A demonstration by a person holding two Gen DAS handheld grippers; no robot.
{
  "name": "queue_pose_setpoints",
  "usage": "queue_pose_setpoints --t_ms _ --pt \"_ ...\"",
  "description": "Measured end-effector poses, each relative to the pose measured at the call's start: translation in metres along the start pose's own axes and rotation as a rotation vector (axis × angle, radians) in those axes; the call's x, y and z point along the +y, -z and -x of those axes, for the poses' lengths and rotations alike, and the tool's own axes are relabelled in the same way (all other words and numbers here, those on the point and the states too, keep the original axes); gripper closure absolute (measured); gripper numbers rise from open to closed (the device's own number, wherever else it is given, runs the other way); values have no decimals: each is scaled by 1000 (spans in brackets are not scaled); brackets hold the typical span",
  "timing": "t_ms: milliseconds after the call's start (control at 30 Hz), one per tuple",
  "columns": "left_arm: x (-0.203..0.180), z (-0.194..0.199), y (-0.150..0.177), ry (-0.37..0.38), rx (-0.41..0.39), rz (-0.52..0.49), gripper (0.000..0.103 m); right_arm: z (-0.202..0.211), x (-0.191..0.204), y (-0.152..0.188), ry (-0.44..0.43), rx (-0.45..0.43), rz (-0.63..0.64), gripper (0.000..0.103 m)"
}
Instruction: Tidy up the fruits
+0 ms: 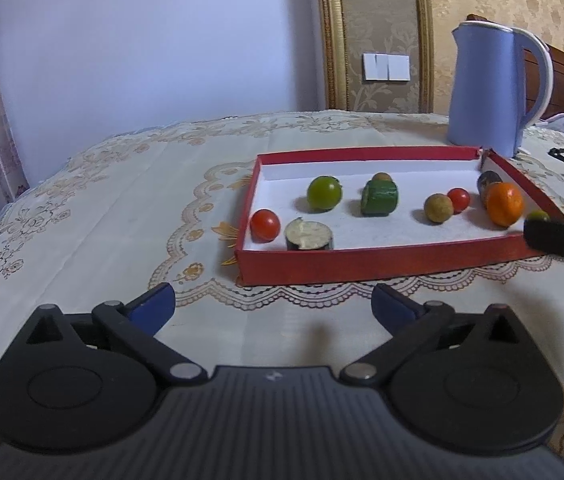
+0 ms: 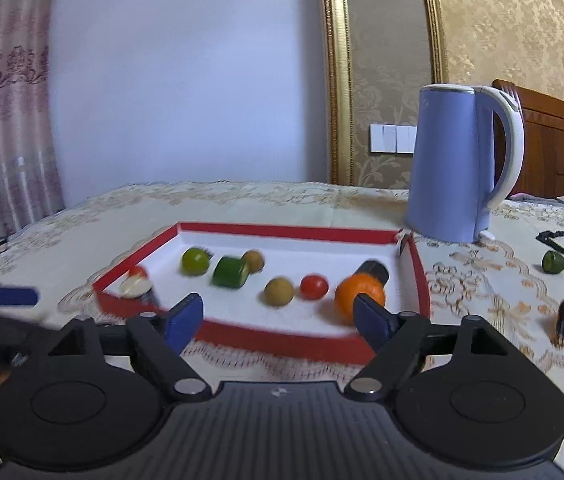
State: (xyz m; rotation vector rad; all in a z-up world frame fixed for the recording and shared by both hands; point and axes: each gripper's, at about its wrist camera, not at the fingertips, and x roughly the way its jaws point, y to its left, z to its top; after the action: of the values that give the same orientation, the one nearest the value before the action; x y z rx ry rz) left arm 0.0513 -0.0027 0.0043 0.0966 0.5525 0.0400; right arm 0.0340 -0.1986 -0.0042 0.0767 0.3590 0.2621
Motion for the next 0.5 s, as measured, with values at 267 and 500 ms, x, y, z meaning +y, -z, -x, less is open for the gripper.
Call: queue_pose_setpoints --t_ms 267,500 --pt "-11 -3 -1 42 6 -21 0 -4 9 20 -18 84 58 16" --pt "-12 -11 -4 63 -3 -21 0 -11 11 28 -22 125 83 7"
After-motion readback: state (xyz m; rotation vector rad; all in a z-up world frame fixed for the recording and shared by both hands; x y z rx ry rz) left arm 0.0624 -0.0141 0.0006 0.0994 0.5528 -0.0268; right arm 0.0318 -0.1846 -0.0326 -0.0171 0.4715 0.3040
